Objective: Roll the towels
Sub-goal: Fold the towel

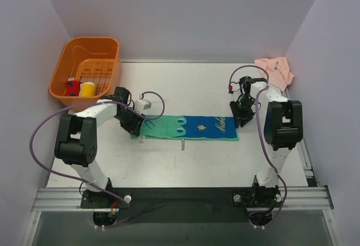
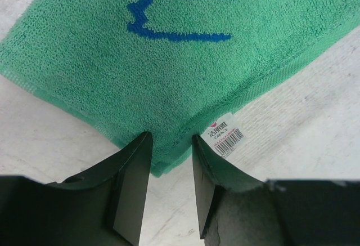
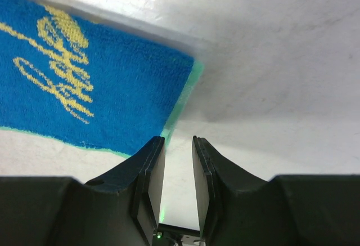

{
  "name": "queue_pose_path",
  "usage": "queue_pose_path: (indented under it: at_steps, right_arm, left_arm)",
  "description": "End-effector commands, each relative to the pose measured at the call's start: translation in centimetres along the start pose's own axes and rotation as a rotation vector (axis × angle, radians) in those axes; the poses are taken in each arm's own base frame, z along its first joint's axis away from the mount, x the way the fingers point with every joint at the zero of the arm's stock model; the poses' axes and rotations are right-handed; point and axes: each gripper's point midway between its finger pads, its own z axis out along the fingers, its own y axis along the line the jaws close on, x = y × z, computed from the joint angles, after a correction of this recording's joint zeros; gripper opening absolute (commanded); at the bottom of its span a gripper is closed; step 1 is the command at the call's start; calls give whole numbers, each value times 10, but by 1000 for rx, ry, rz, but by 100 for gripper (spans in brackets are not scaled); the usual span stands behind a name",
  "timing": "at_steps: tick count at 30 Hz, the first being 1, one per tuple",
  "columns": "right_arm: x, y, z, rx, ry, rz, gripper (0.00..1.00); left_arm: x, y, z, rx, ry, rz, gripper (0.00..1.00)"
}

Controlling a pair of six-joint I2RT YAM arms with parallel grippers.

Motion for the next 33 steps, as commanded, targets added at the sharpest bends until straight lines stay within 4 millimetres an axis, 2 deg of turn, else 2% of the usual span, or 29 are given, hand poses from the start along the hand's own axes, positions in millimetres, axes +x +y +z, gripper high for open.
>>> queue_pose_path:
  at_steps: [1, 3, 6, 8, 11, 15, 18, 21, 23, 25, 29, 30, 32, 33]
  right_arm:
    - [-9, -4, -17, 28, -27, 18, 27]
    - [-14, 0, -31, 2, -84, 43, 27]
    - [-21, 14, -42, -72, -143, 69, 27]
    - [-28, 30, -47, -152, -175, 96, 28]
    - [-35, 40, -36, -198, -151, 120, 28]
    - [-42, 28, -15, -163, -107, 123, 27]
    - [-41, 8, 3, -108, -55, 140, 27]
    - [-41, -7, 10, -51, -35, 142, 26]
    - [-46, -11, 9, -40, -39, 140, 26]
    - [-52, -10, 6, -44, -49, 145, 26]
    - [-48, -10, -14, -45, -84, 157, 31]
    - [-47, -11, -26, -41, -115, 163, 33]
    - [-38, -11, -33, -53, -122, 206, 38]
    - [-34, -8, -40, -63, -134, 217, 41]
  left_arm:
    - [-20, -14, -11, 10, -55, -21, 45]
    - [-36, -24, -25, 13, -117, -17, 46]
    - [-58, -32, -39, 26, -185, -36, 47]
    - [-69, -36, -38, 60, -215, -62, 47]
    - [-78, -30, -26, 68, -235, -97, 47]
    - [-73, -9, -4, 30, -191, -163, 46]
    - [-57, 5, 7, 11, -144, -219, 46]
    - [-45, 8, 10, -8, -116, -214, 46]
    - [-33, 5, 12, -19, -94, -199, 46]
    - [-27, 5, 11, -29, -80, -192, 46]
    - [-39, -9, -8, 14, -132, -171, 50]
    - [-43, -14, -12, 35, -147, -170, 53]
    - [-51, -21, -22, 38, -179, -163, 56]
    - [-53, -23, -26, 35, -190, -159, 64]
